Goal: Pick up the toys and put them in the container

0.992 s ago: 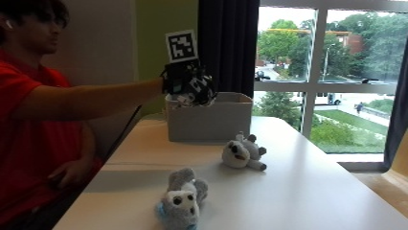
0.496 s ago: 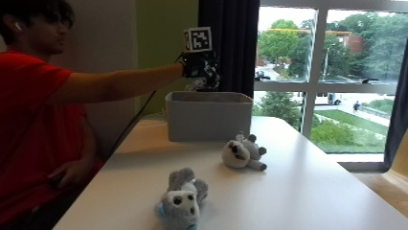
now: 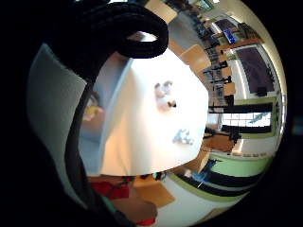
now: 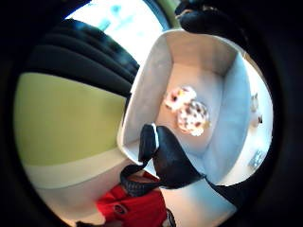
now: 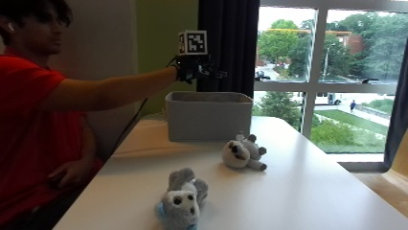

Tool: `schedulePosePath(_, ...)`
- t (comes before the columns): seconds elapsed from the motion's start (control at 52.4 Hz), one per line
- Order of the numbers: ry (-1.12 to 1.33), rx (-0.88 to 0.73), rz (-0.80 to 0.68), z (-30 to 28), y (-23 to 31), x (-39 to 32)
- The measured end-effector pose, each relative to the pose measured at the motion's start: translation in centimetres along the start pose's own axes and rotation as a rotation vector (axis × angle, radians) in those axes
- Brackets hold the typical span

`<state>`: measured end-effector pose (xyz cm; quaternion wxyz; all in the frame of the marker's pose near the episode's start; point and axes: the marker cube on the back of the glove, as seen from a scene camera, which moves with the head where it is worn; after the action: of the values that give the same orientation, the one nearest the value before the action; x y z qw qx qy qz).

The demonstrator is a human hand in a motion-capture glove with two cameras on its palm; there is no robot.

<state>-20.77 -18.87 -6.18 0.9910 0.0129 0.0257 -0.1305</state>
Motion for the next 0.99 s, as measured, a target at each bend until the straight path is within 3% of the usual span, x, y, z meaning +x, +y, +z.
schedulePosePath(0.362,-0.035,-0.034,0.117,3.9,6.7,14.6)
schedulePosePath(0.534,-0.023,-0.074,0.376,6.0,9.2,20.2)
schedulePosePath(0.992,0.045,-0.198,0.582,13.6,17.8,35.3)
